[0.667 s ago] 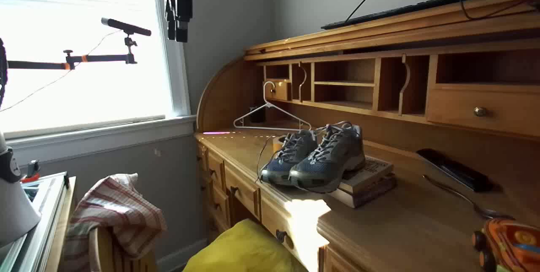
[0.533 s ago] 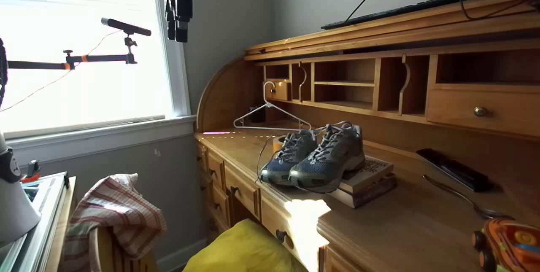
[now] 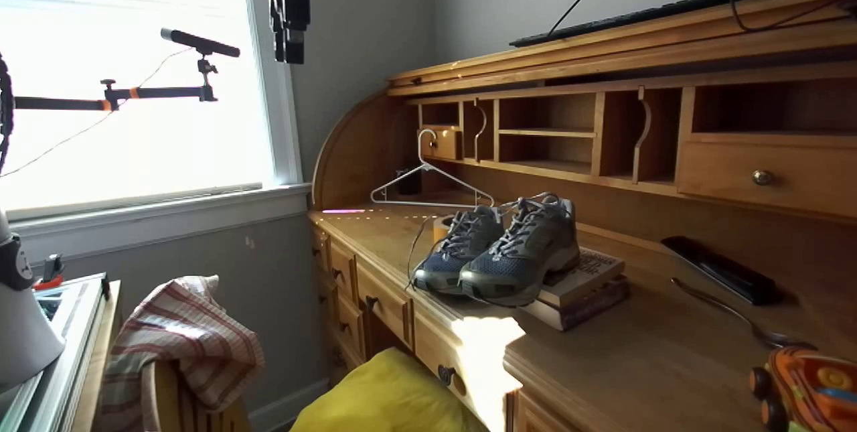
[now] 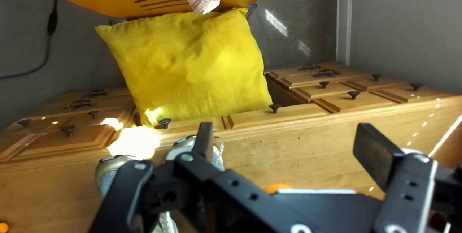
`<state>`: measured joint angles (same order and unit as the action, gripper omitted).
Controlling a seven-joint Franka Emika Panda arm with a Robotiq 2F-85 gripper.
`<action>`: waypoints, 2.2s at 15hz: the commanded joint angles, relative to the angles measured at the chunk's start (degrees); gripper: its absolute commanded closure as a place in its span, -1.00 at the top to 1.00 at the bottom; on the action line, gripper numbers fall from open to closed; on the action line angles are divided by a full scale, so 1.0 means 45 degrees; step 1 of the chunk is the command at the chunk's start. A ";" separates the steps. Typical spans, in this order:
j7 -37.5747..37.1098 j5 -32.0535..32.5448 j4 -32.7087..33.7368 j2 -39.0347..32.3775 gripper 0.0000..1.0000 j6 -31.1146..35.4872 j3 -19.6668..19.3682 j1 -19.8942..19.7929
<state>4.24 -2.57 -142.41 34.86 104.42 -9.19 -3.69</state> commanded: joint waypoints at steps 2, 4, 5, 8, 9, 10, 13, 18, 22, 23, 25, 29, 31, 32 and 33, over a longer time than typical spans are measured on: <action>-0.0373 0.0859 0.0621 -0.1015 1.00 0.1357 -0.0185 -0.1187; -0.0265 0.0991 0.1050 -0.1865 1.00 0.1916 -0.0441 -0.1482; -0.0291 0.1077 0.1144 -0.2237 1.00 0.2312 -0.0517 -0.1613; -0.0093 0.0776 0.1608 -0.3662 1.00 0.3565 -0.0899 -0.1698; -0.0053 0.0652 0.1755 -0.4169 1.00 0.3979 -0.1003 -0.1700; -0.0311 0.0684 0.1962 -0.4606 1.00 0.4126 -0.0976 -0.1771; -0.0146 0.0818 0.1676 -0.4300 1.00 0.4048 -0.0909 -0.1800; -0.0161 0.0801 0.1973 -0.4605 1.00 0.4061 -0.0913 -0.1799; -0.0533 0.1032 0.2602 -0.6056 1.00 0.4673 -0.0889 -0.1854; -0.0208 0.1001 0.2792 -0.6499 1.00 0.5011 -0.0923 -0.1804; -0.0022 0.1184 0.3319 -0.7563 1.00 0.5468 -0.0906 -0.1803; 0.0312 0.1484 0.4192 -0.9245 1.00 0.6566 -0.0779 -0.1795; 0.0307 0.1605 0.4623 -0.9981 1.00 0.7020 -0.0680 -0.1776; 0.0157 0.1659 0.4811 -1.0325 1.00 0.7321 -0.0632 -0.1754; 0.0102 0.1645 0.4985 -1.0605 1.00 0.7530 -0.0583 -0.1744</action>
<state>5.06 3.99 -123.55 -7.88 135.76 -12.35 -11.62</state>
